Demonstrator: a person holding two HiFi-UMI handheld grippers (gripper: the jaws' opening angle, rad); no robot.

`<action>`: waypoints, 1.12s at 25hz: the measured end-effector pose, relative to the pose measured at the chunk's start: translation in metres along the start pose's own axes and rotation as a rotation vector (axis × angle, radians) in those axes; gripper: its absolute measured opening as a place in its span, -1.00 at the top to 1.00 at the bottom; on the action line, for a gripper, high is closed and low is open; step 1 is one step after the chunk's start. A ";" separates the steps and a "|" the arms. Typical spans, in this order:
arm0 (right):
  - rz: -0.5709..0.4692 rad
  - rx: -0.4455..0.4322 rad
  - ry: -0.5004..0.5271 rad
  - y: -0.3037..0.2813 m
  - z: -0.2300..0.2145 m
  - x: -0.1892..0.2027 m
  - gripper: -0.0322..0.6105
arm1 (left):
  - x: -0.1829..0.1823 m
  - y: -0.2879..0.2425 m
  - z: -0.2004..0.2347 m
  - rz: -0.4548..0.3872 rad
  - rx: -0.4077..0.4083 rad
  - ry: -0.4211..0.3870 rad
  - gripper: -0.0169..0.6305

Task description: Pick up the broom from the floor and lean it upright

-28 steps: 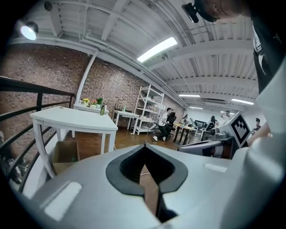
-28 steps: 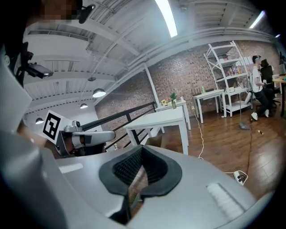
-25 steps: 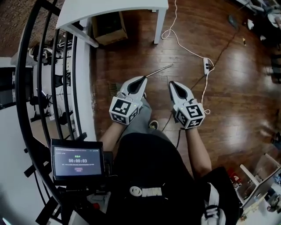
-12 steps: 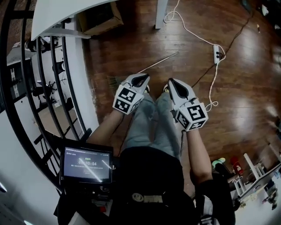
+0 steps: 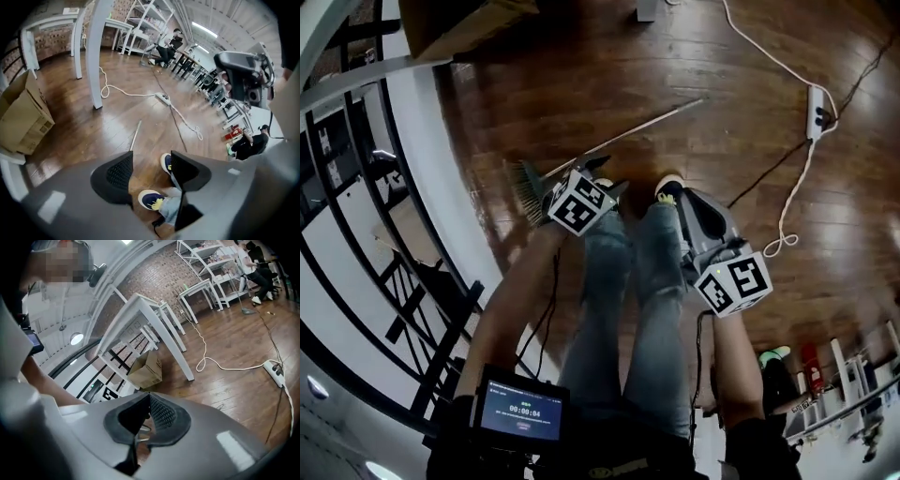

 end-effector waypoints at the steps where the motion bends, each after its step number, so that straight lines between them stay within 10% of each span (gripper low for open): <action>1: 0.008 -0.004 0.004 -0.009 -0.010 0.012 0.89 | 0.008 -0.022 0.015 0.011 -0.028 -0.006 0.11; 13: 0.010 0.051 0.018 -0.077 -0.122 0.103 0.89 | 0.067 -0.257 0.126 0.116 -0.225 -0.214 0.12; 28: 0.014 0.050 0.022 -0.091 -0.128 0.112 0.89 | 0.080 -0.291 0.132 0.178 -0.238 -0.235 0.65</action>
Point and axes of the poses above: the fingertips, and each gripper's own axes: y backward along the fingers, z to its left, x out of its underside, the point moved 1 cm from there along y, backward along the fingers, and after that the axes turned 6 degrees about y, right-handed, at the moved point
